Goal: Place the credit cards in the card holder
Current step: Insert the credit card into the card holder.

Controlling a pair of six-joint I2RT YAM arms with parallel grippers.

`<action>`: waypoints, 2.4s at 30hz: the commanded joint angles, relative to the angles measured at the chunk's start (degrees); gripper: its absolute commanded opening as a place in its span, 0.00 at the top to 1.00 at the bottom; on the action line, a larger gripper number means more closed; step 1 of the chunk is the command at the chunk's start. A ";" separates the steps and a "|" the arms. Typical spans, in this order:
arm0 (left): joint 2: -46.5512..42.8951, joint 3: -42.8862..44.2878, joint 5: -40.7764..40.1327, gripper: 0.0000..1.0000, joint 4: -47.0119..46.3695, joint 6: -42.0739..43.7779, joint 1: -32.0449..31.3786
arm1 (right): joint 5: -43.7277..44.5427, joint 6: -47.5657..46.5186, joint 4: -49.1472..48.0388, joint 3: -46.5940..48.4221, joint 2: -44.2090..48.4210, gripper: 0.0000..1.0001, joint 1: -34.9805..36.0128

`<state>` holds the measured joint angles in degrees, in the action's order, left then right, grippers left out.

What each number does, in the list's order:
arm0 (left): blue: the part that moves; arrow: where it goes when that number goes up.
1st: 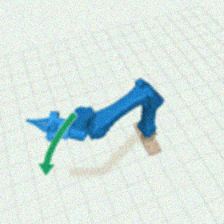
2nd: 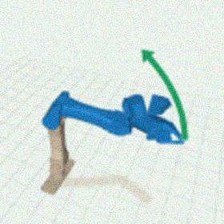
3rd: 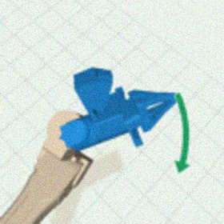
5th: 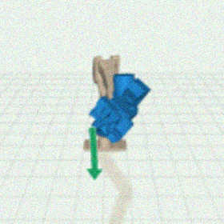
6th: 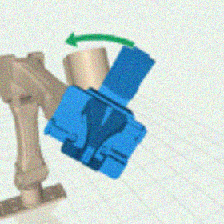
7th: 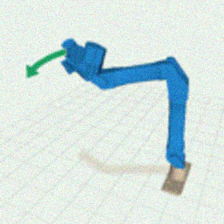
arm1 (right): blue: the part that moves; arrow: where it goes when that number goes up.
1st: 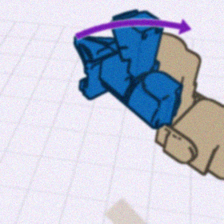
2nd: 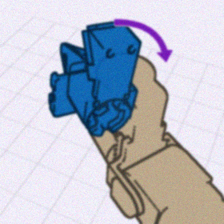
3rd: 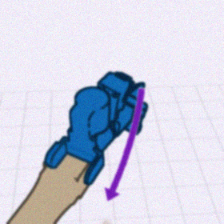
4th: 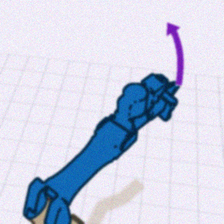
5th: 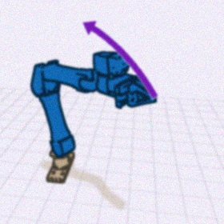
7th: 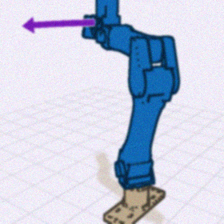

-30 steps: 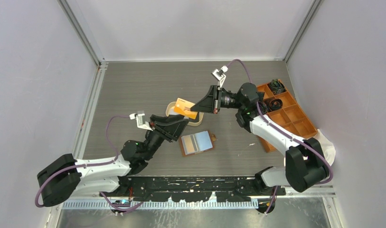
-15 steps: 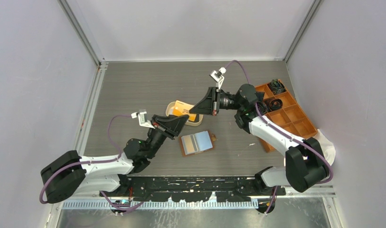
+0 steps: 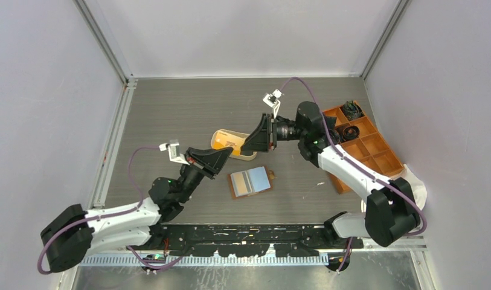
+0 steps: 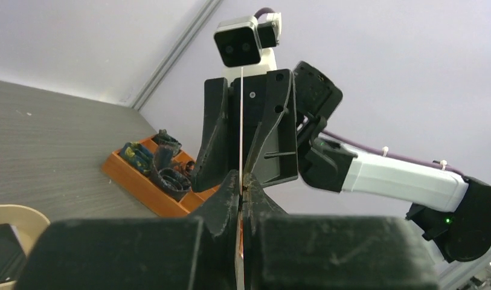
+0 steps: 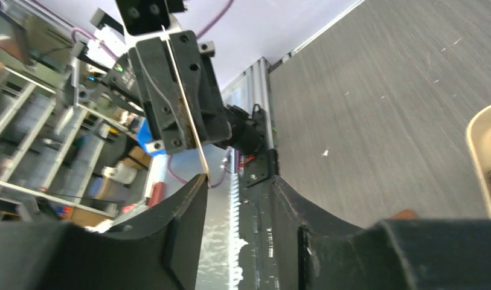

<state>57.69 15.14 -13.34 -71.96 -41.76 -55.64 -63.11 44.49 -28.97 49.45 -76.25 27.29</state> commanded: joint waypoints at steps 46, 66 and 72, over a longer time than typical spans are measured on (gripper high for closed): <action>-9.90 6.54 38.26 1.00 50.00 31.56 1.85 | 0.95 -79.31 64.63 6.75 2.21 0.37 7.83; -7.59 7.16 34.83 1.00 49.08 29.61 1.84 | 0.35 -78.97 65.01 7.15 1.66 0.99 9.96; -14.12 2.87 24.58 0.43 47.66 22.03 1.85 | 1.92 -60.72 55.21 5.40 0.26 0.99 7.63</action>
<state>48.80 20.23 18.94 -19.70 -14.57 -53.98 -61.32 -29.56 34.11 55.29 -75.02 36.62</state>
